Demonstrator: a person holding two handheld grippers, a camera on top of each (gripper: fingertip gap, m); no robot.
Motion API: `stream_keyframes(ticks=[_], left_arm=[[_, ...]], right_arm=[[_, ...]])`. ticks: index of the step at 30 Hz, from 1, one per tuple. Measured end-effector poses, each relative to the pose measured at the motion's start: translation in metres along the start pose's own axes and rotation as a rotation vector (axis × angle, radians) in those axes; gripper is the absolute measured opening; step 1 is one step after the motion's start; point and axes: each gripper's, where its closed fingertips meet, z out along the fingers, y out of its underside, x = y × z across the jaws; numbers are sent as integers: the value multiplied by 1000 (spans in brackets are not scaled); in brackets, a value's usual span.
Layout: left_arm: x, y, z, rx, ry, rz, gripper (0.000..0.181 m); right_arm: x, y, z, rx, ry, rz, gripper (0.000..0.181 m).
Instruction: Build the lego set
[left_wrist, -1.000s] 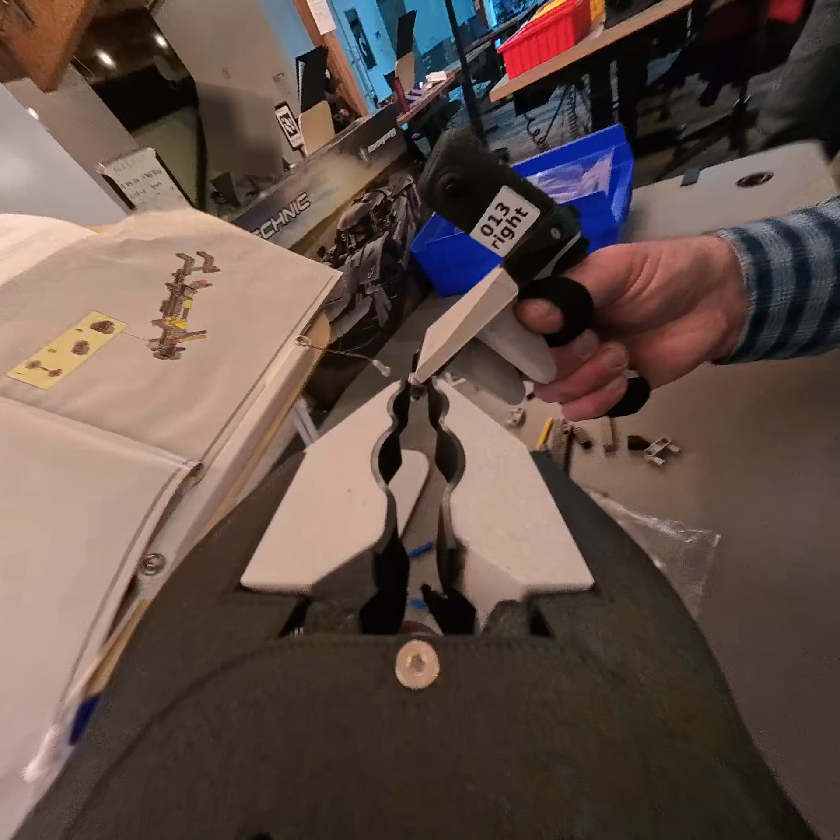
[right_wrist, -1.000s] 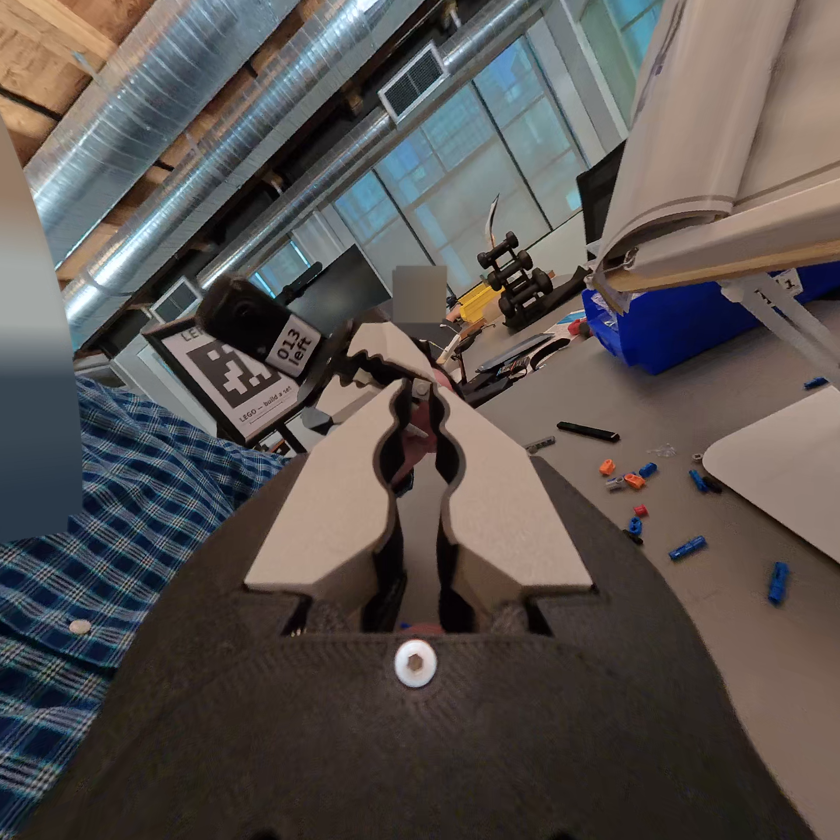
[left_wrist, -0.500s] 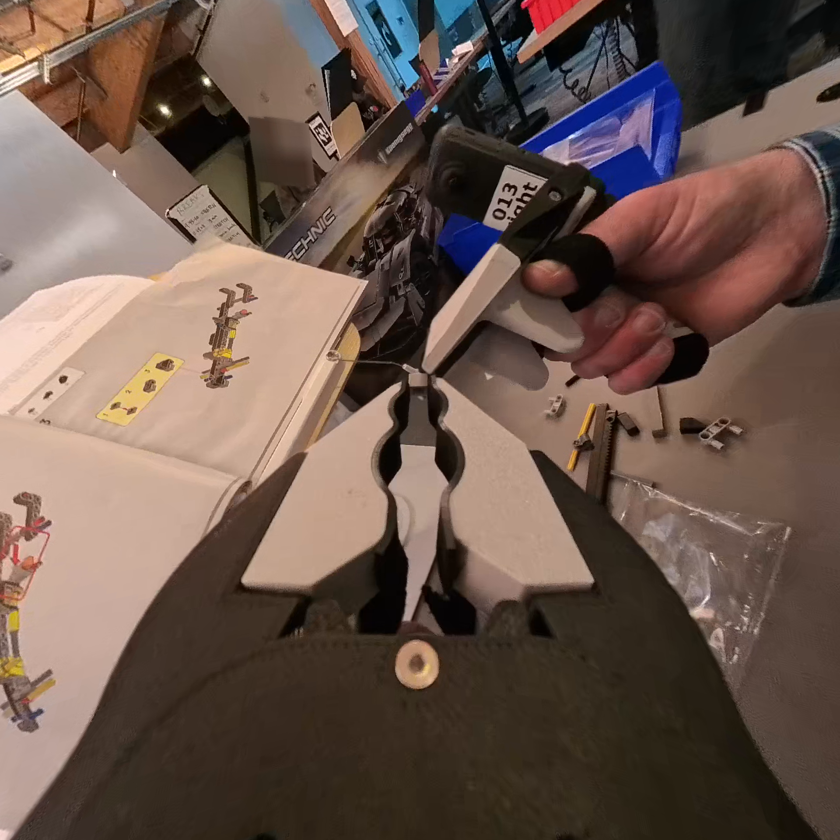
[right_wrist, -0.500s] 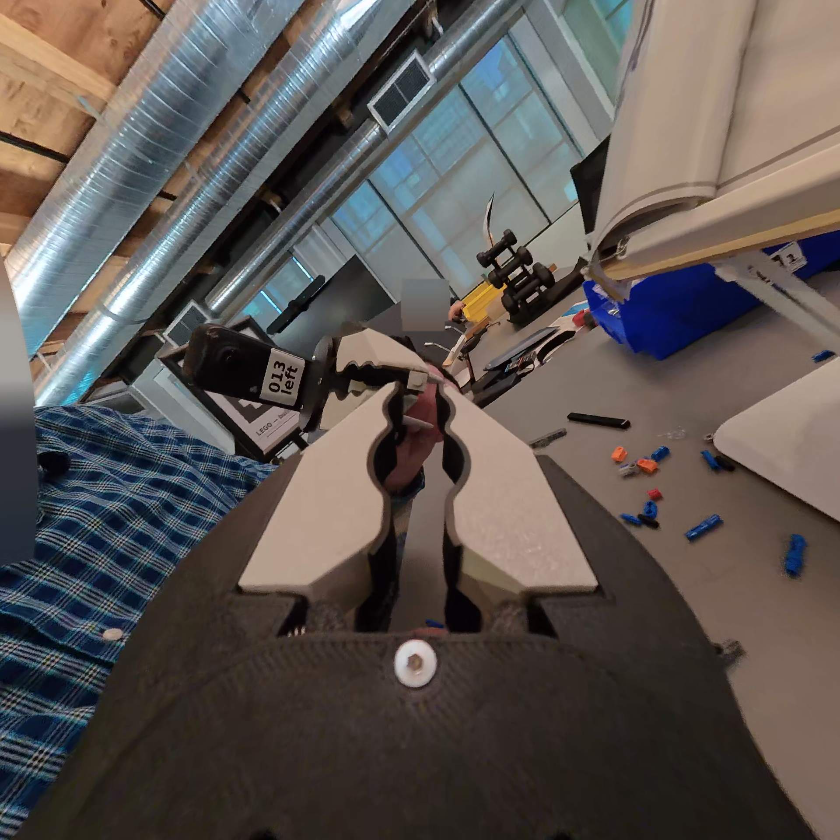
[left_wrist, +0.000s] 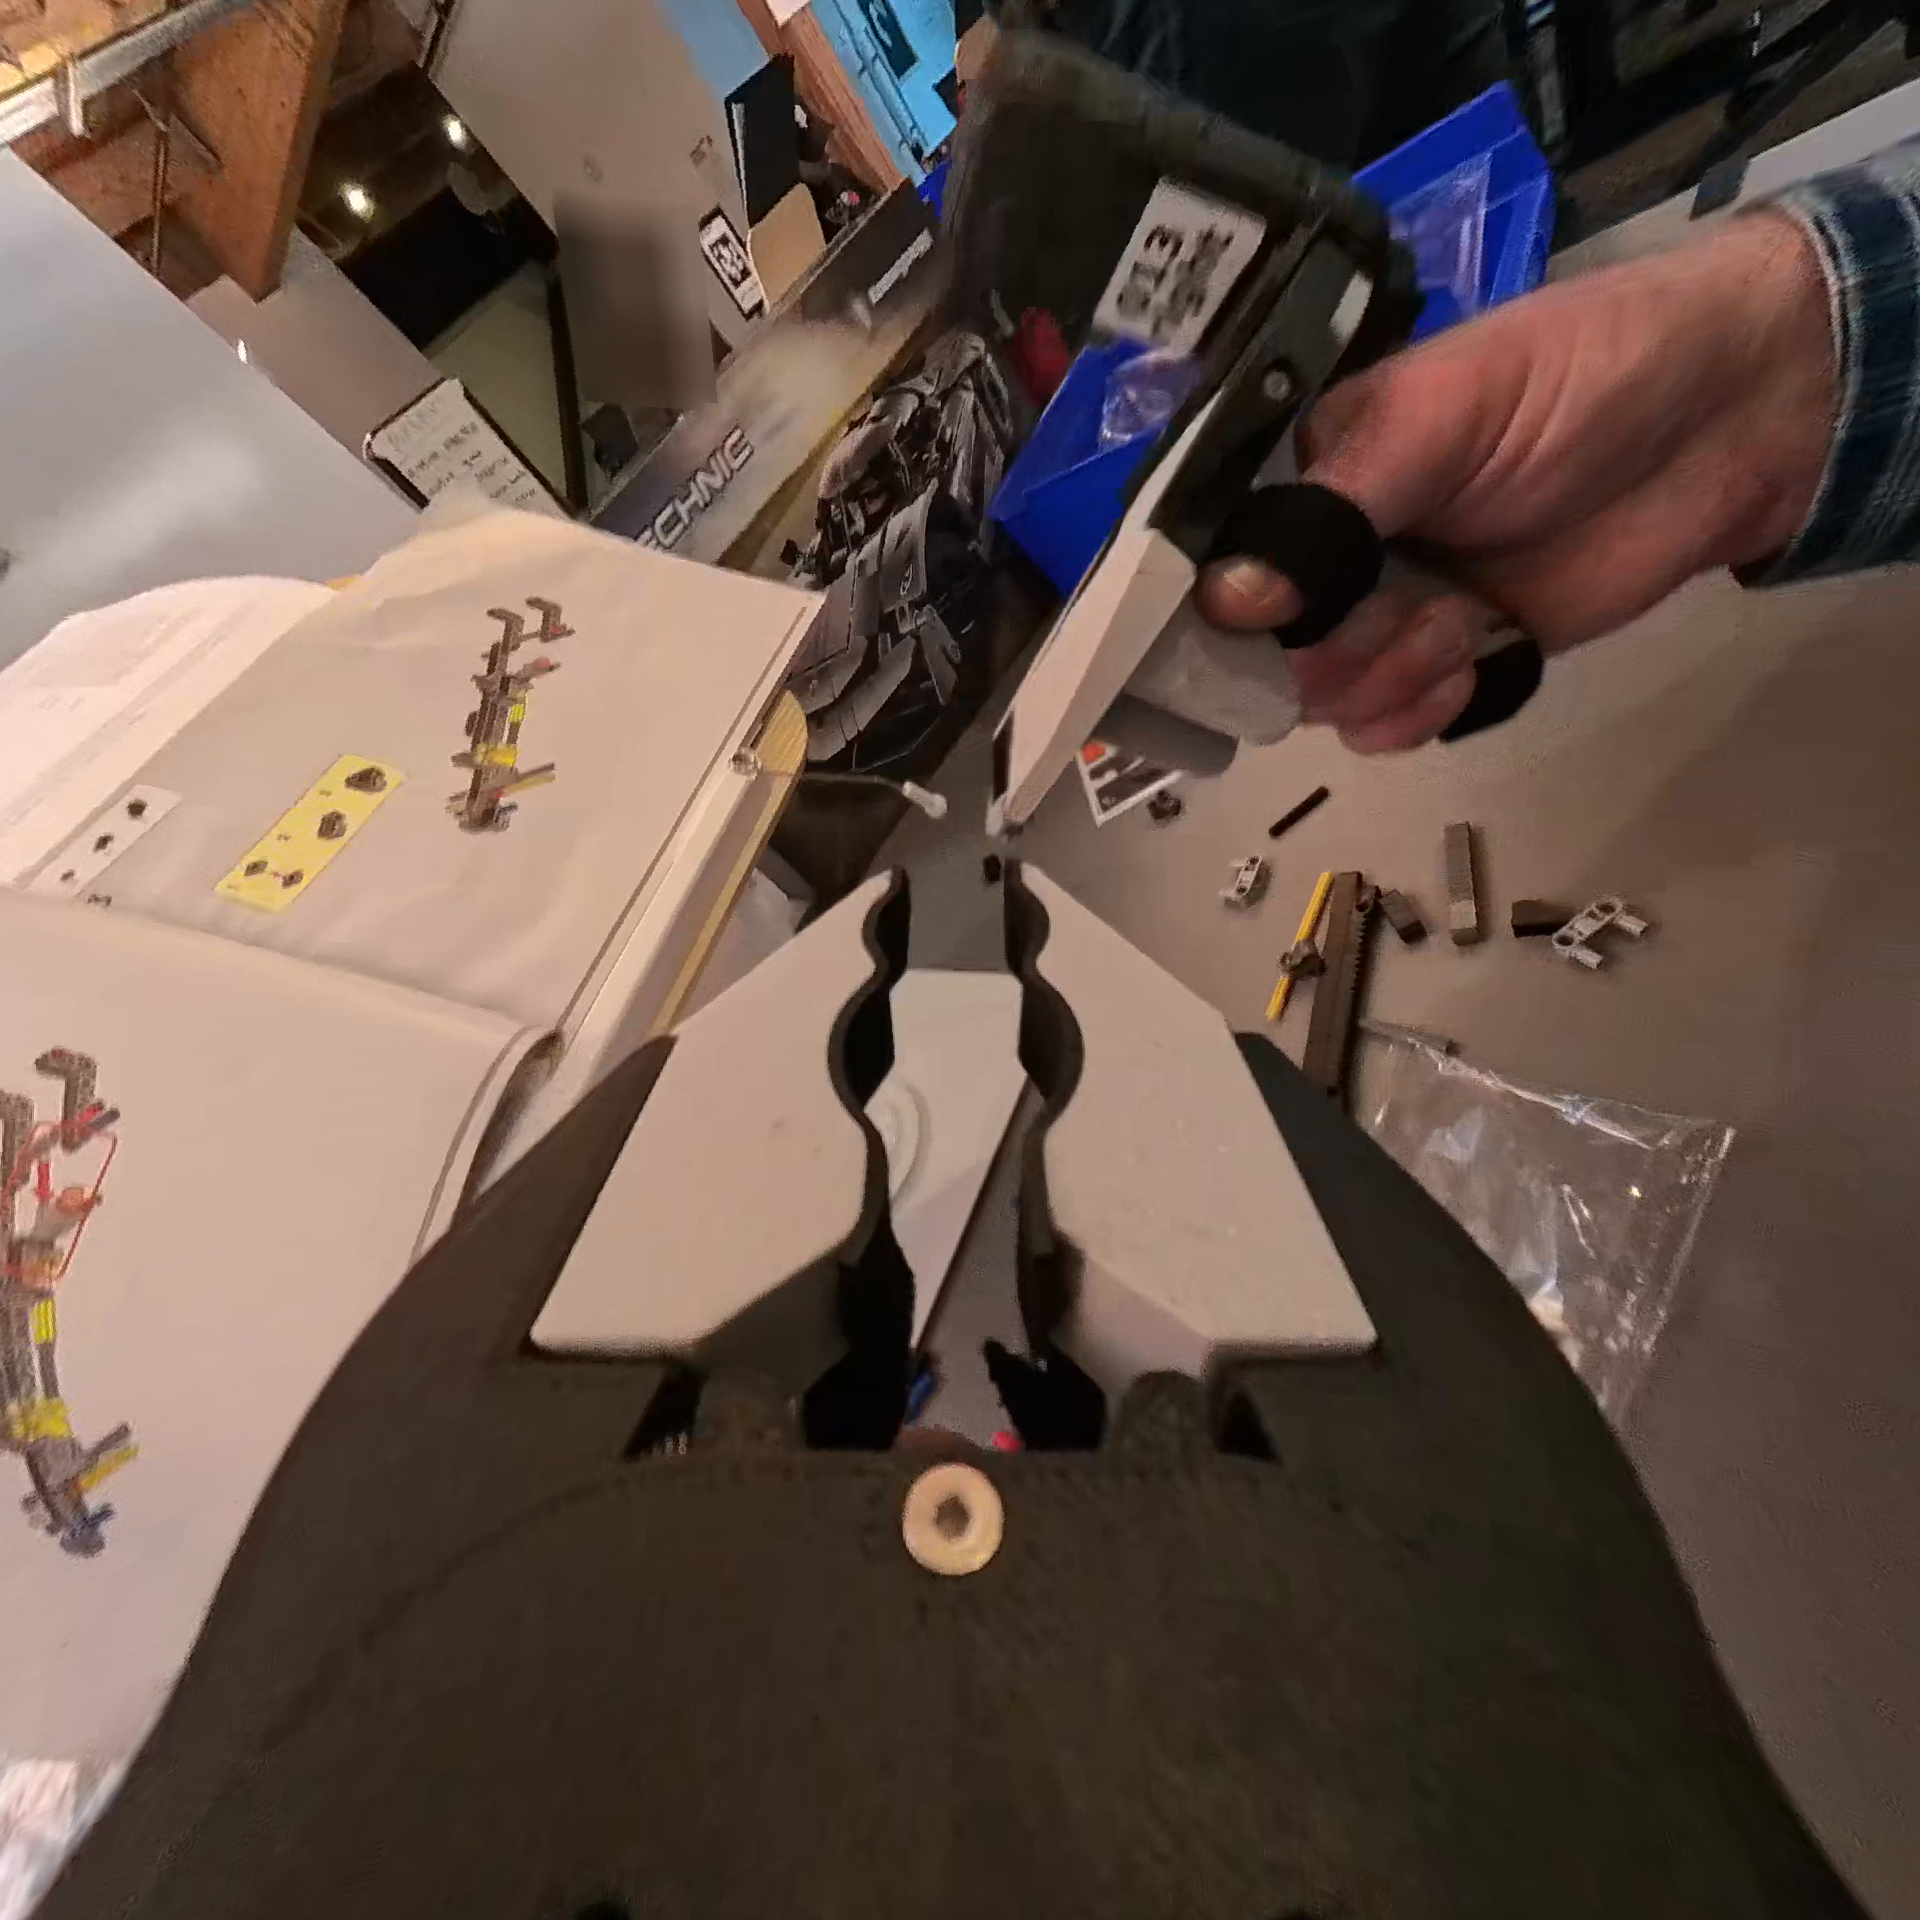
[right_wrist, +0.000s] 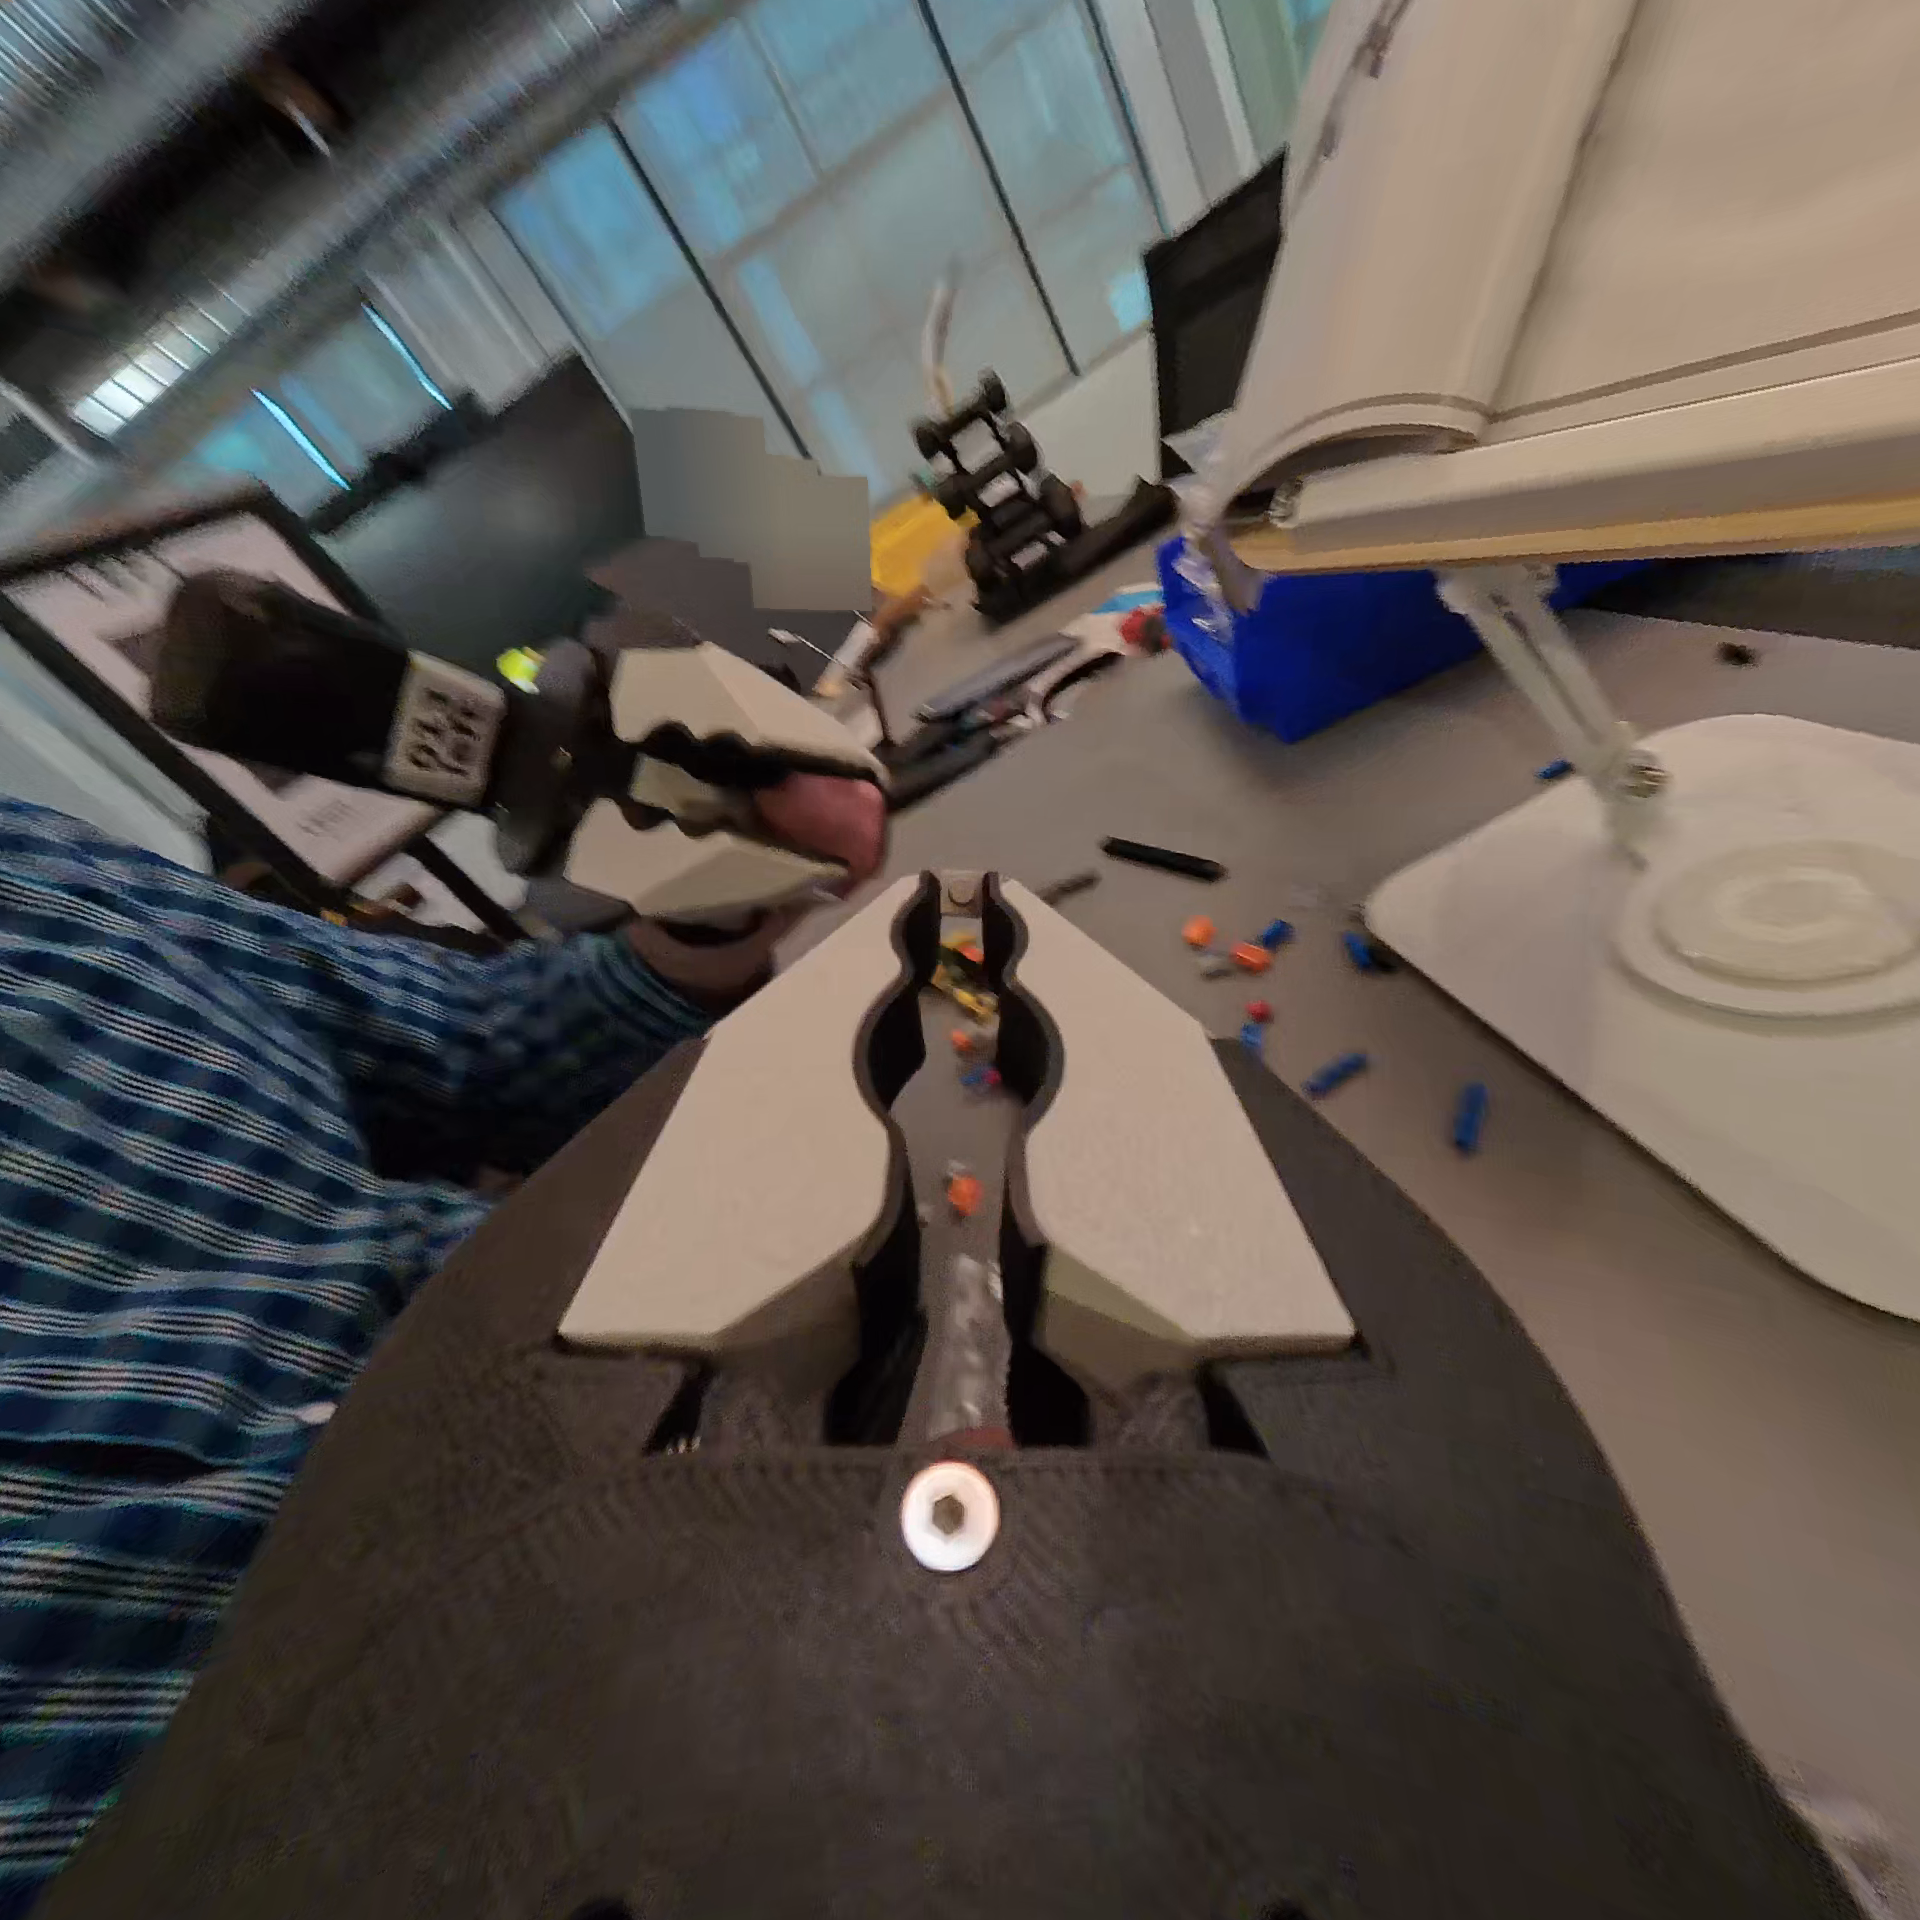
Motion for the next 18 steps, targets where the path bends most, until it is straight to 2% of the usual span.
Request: stream_keyframes(ticks=[7,11,18], left_arm=[[-15,42,-24,-107,-33,-111,24],[-18,65,-32,-167,-45,-176,33],[-4,96,-34,-255,-10,-220,33]], right_arm=[[51,31,-20,-327,302,-284,6],[76,49,-24,-469,352,-330,6],[108,92,-19,-695,342,-344,6]])
